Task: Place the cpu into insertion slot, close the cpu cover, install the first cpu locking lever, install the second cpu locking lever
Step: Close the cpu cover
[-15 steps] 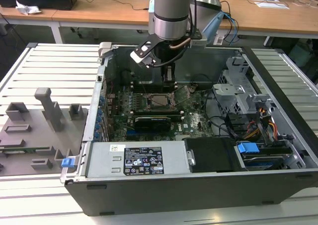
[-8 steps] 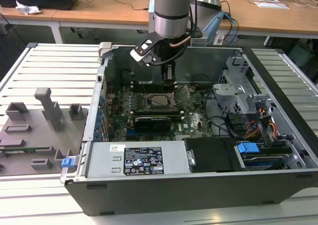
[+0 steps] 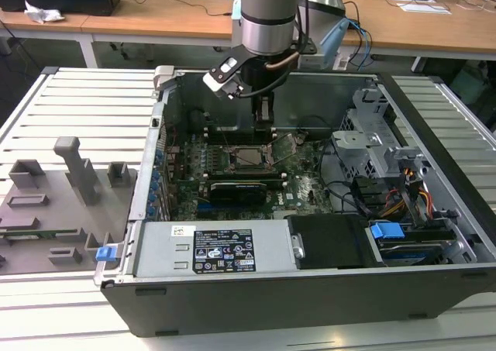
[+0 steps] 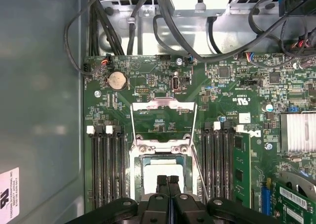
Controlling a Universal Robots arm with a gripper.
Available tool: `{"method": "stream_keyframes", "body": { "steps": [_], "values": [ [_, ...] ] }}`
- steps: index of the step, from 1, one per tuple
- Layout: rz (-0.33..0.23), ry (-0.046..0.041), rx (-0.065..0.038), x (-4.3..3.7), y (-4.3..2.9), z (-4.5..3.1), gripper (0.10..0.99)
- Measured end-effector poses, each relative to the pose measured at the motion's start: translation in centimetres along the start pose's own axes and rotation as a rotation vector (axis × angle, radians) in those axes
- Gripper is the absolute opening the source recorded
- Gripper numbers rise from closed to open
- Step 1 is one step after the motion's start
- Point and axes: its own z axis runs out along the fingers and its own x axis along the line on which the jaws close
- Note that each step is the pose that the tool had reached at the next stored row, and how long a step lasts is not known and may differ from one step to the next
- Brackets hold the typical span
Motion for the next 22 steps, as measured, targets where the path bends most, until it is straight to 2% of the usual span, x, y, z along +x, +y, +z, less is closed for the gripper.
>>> {"method": "stream_keyframes", "body": {
  "steps": [3,6,11,12,13,18,22],
  "values": [
    [0.0,0.0001,0.0,0.0,0.01,-0.25,0.106],
    [0.002,-0.0002,0.001,0.02,0.51,-0.25,0.106],
    [0.005,-0.0003,0.006,0.06,1.92,-0.17,0.106],
    [0.005,-0.0006,0.01,0.07,2.43,-0.16,0.106],
    [0.005,-0.0007,0.012,0.07,2.61,-0.16,0.106],
    [0.005,-0.0006,0.016,0.13,4.74,0.32,0.106],
    [0.001,-0.0003,0.016,0.14,5.03,0.59,0.106]
  ]
}}
